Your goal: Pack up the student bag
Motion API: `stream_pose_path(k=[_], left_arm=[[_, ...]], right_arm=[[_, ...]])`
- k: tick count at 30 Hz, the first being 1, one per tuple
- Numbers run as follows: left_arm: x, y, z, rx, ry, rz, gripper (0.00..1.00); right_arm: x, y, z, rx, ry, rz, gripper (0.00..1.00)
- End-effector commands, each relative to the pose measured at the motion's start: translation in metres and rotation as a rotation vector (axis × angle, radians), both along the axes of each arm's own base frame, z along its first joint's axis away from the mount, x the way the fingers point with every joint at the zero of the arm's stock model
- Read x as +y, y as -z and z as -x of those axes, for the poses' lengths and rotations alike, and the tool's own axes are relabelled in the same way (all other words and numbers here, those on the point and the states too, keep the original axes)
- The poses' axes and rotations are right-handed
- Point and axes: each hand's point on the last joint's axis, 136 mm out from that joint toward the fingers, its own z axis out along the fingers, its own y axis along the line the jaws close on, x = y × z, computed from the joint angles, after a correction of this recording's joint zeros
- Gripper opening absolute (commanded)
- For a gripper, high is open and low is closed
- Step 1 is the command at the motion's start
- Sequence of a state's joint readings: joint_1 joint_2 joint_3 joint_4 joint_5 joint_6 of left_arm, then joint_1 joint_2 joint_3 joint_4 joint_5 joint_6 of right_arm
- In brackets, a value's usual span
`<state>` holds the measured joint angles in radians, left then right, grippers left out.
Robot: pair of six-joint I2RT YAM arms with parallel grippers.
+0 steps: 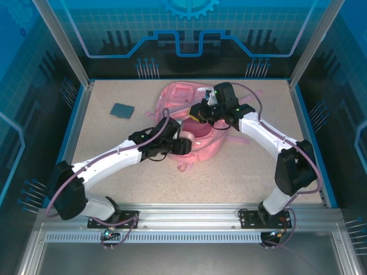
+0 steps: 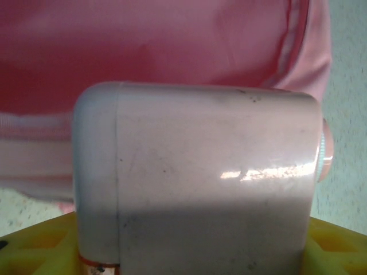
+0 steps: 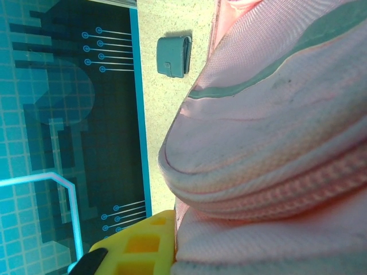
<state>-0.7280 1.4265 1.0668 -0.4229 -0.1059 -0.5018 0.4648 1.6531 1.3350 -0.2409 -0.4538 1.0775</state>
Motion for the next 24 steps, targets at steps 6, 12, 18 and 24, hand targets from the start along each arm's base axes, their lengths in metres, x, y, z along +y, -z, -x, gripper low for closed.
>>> stream_pose_path(k=[6, 12, 18, 24], left_arm=[[-0.012, -0.032, -0.057, -0.123, -0.304, 0.19, 0.47], [-0.016, -0.027, -0.075, -0.12, -0.448, 0.309, 0.61], [-0.02, -0.018, -0.068, -0.078, -0.425, 0.312, 0.85], [-0.006, -0.008, -0.037, -0.028, -0.363, 0.289, 0.86]], right_arm=[[0.018, -0.047, 0.028, -0.09, -0.101, -0.139, 0.0], [0.015, -0.037, 0.028, -0.067, -0.076, -0.14, 0.0], [0.009, -0.029, 0.025, -0.049, -0.049, -0.129, 0.0], [0.006, -0.029, 0.022, -0.056, -0.037, -0.121, 0.0]])
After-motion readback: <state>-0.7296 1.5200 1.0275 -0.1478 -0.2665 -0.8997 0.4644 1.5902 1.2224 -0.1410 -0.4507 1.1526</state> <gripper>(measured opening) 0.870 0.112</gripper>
